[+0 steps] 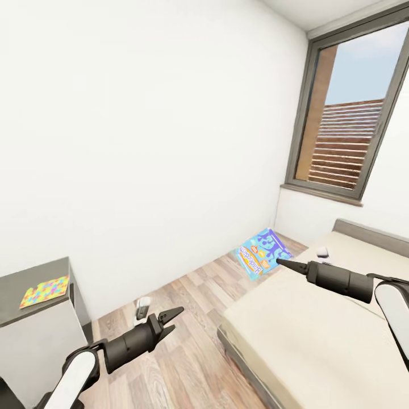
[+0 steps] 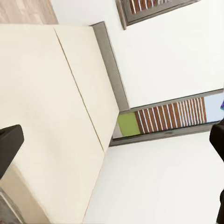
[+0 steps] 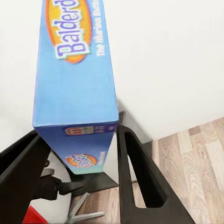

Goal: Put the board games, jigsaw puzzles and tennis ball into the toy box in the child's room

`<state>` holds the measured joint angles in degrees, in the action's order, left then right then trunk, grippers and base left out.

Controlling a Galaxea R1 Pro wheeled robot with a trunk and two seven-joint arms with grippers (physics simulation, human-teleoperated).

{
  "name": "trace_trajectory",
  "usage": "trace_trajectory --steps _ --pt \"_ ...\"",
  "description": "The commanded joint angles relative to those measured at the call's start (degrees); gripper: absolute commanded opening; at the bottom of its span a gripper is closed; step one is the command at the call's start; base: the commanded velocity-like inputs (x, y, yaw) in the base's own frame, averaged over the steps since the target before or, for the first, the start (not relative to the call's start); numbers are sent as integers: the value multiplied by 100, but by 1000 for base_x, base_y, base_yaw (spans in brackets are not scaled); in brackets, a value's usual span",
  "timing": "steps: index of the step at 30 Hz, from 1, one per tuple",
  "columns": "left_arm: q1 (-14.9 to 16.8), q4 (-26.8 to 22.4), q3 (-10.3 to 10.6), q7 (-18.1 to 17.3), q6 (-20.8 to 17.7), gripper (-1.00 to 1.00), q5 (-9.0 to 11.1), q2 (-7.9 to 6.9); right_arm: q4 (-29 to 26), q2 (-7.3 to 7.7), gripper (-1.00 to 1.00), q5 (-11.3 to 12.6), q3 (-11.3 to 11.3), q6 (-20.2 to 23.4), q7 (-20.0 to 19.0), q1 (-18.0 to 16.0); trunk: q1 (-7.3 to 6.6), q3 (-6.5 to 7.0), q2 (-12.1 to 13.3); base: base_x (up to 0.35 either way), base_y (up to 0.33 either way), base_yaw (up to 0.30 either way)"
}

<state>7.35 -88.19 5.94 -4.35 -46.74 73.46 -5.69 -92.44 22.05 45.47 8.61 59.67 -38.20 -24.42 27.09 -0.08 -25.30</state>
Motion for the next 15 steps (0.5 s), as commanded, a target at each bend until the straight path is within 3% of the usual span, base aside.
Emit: trace_trajectory --steps 1,6,15 --pt "4 4 4 -31 -11 100 -24 -2 -2 0 -100 6 9 33 -39 -1 -21 17 38 0 0 300" --pt "4 4 4 -31 -11 100 -24 -2 -2 1 -100 6 9 33 -39 -1 -130 106 238 0 0 300" --pt "4 4 4 -31 -11 100 -24 -2 -2 1 -100 6 9 33 -39 0 -130 106 239 0 0 300"
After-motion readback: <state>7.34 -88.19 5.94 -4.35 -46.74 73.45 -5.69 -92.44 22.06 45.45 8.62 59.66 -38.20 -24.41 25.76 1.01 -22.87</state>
